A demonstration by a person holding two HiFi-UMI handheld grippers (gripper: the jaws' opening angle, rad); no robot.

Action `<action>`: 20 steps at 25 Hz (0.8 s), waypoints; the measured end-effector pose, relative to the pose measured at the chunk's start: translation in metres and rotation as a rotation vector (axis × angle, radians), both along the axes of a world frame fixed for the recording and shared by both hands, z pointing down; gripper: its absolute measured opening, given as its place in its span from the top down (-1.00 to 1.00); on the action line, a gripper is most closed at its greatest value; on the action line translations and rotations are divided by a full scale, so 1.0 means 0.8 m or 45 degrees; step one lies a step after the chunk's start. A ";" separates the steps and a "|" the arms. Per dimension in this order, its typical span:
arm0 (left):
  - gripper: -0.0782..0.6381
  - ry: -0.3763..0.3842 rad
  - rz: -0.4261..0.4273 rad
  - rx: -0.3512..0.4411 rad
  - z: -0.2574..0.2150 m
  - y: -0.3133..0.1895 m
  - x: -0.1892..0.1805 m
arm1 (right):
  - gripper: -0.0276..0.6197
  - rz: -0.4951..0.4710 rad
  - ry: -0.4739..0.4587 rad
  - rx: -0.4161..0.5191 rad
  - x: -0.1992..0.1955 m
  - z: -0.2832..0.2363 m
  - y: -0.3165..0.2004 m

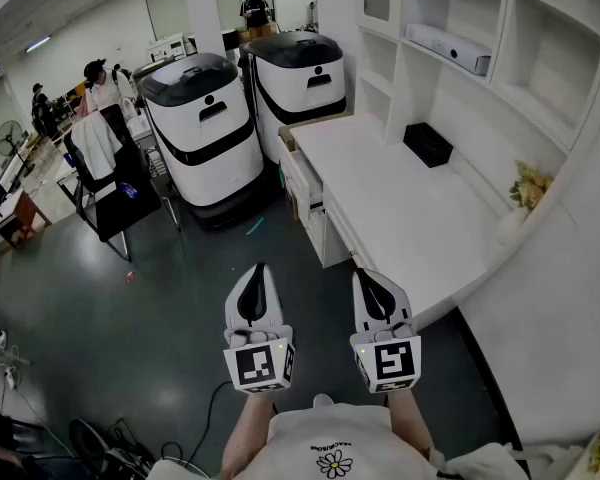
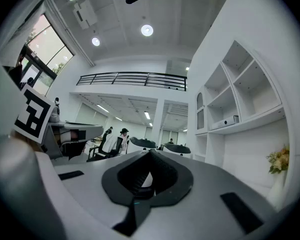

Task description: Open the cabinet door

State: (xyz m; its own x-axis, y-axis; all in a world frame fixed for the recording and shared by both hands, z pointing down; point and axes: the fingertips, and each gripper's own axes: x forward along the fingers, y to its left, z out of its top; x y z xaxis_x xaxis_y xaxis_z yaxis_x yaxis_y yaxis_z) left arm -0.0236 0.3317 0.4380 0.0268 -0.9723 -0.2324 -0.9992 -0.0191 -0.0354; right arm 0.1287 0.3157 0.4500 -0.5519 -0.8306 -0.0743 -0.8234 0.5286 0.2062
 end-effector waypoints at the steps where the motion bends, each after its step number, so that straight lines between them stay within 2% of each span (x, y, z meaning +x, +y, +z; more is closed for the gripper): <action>1: 0.76 -0.001 0.001 0.000 0.000 -0.002 0.000 | 0.92 0.001 -0.003 -0.002 0.000 0.000 -0.001; 20: 0.76 0.025 -0.028 -0.025 0.018 -0.018 -0.011 | 0.92 -0.017 -0.051 -0.031 0.011 0.015 -0.032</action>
